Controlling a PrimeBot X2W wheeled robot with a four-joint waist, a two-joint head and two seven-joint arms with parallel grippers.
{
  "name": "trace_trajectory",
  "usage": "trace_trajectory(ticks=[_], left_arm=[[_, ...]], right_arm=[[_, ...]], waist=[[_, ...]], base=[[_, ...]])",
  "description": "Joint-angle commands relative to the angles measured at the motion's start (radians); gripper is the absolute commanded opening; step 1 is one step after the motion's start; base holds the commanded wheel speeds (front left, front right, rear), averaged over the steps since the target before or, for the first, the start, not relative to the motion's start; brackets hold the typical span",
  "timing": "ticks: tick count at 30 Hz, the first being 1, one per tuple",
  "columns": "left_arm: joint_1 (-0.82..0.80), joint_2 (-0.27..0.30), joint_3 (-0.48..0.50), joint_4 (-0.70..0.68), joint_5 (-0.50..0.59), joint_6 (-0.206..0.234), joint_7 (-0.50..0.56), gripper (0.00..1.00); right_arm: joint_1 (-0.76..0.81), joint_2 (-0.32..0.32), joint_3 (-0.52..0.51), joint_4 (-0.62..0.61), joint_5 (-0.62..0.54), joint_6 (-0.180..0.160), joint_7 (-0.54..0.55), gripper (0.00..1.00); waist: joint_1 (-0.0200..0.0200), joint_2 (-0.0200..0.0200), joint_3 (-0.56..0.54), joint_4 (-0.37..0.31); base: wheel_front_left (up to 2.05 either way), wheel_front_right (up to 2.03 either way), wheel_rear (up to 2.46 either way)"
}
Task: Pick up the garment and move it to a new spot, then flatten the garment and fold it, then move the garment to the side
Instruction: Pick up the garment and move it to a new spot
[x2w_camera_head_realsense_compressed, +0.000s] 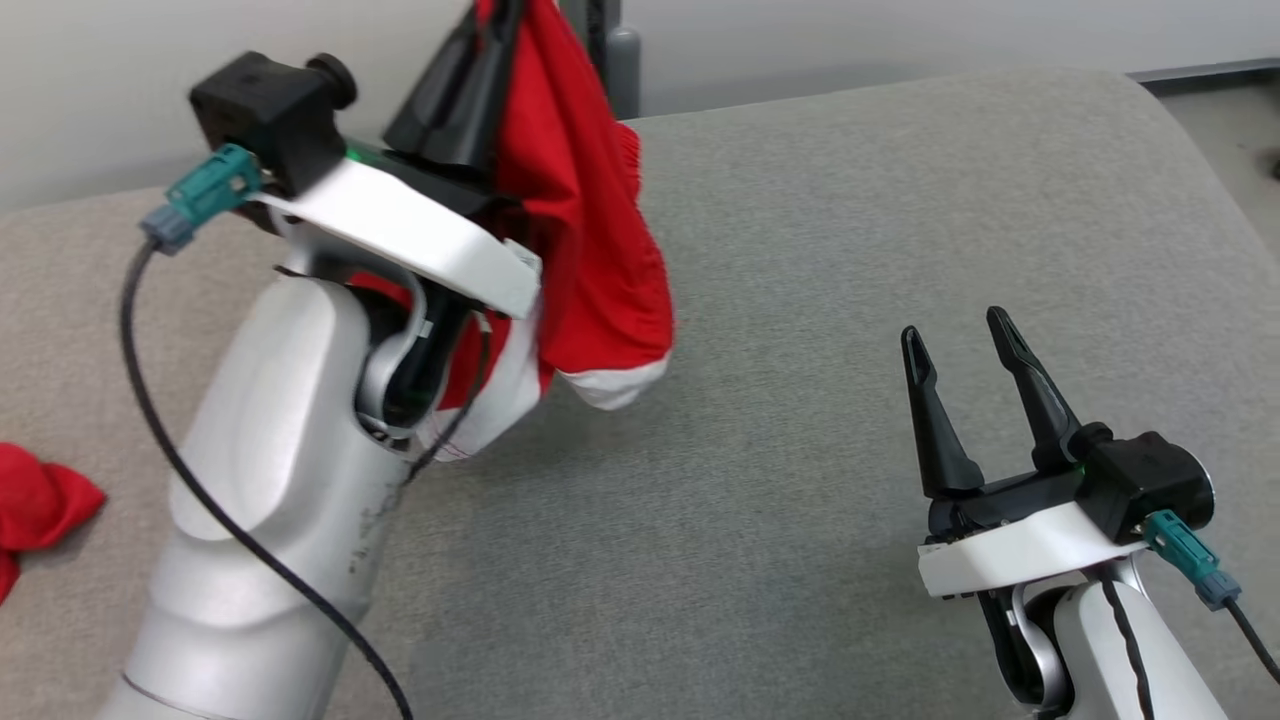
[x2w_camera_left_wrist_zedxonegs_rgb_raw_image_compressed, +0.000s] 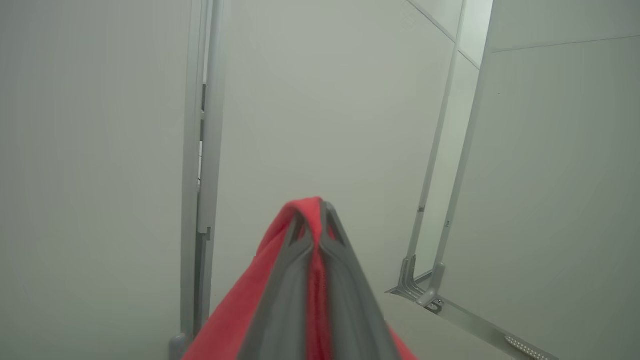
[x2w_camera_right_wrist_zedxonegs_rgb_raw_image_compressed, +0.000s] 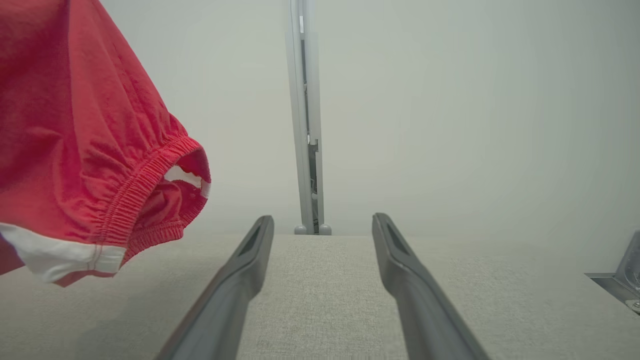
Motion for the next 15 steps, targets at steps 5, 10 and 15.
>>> trace_trajectory(ticks=[5,10,15], left_arm=[[0.023,-0.024,-0.067,0.034,-0.066,-0.004,-0.005,0.0],[0.07,-0.032,-0.09,0.101,-0.144,0.003,0.001,0.0],[0.15,-0.037,-0.128,0.199,-0.184,0.038,-0.04,0.0]], right_arm=[[0.01,-0.002,-0.009,-0.009,0.01,0.001,-0.005,1.0],[0.012,-0.002,-0.011,-0.012,0.013,0.001,-0.005,1.0],[0.016,-0.002,-0.026,-0.013,0.005,0.001,-0.005,1.0]], waist=[[0.0,-0.0001,0.007,-0.05],[0.0,-0.0001,0.01,-0.057],[0.0,-0.0001,0.018,-0.05]], base=[[0.0,0.0,0.0],[0.0,0.0,0.0],[0.0,0.0,0.0]])
